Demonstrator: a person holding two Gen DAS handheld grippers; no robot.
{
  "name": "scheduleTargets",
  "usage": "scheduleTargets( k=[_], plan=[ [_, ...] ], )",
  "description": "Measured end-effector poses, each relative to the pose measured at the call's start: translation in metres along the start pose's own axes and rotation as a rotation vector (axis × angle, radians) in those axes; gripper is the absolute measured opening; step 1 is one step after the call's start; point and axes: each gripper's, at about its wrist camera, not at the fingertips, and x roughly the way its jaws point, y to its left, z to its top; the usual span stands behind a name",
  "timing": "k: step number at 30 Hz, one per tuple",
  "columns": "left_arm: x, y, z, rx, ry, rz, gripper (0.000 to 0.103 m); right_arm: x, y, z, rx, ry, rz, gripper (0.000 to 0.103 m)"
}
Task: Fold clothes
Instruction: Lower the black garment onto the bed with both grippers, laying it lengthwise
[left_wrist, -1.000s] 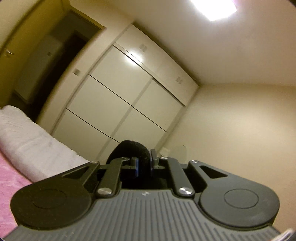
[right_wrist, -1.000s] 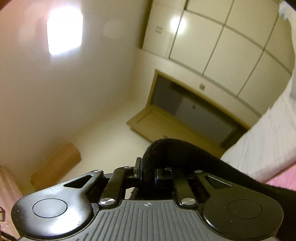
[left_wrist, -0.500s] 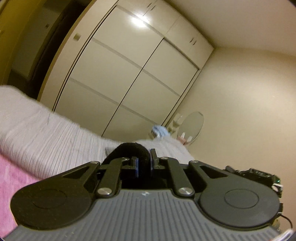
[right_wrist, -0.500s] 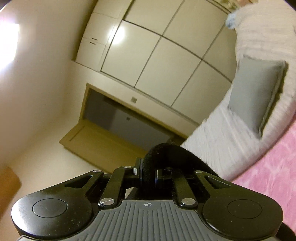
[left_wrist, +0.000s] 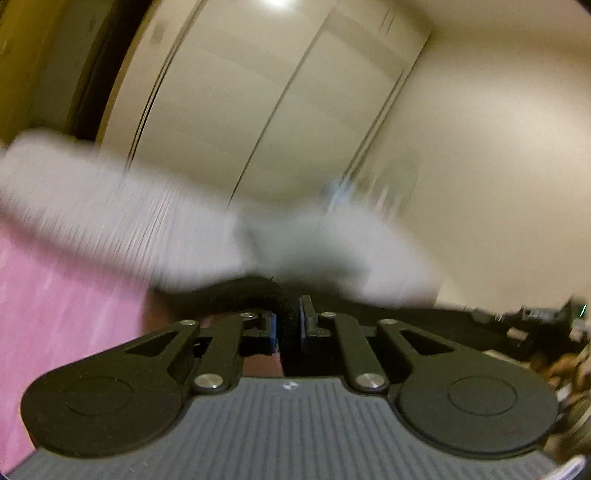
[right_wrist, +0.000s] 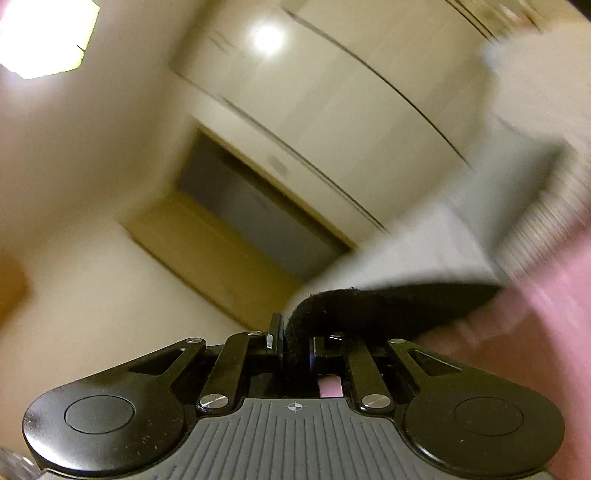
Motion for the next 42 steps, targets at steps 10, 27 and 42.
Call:
scheduleTargets(
  k=[10,27,42],
  plan=[
    [0.070,0.077,-0.221,-0.037,0.644,0.271,0.002,0.003,-0.164,-0.262,0.231,0.636,-0.749,0.012],
    [0.107,0.106,-0.289,-0.321,0.663,0.304,0.024,0.040,-0.195,-0.299,0.306,0.497,-0.776,0.048],
    [0.123,0.123,-0.325,-0.479,0.456,0.271,0.035,0.056,-0.264,-0.311,0.383,0.369,-0.638,0.052]
  ],
)
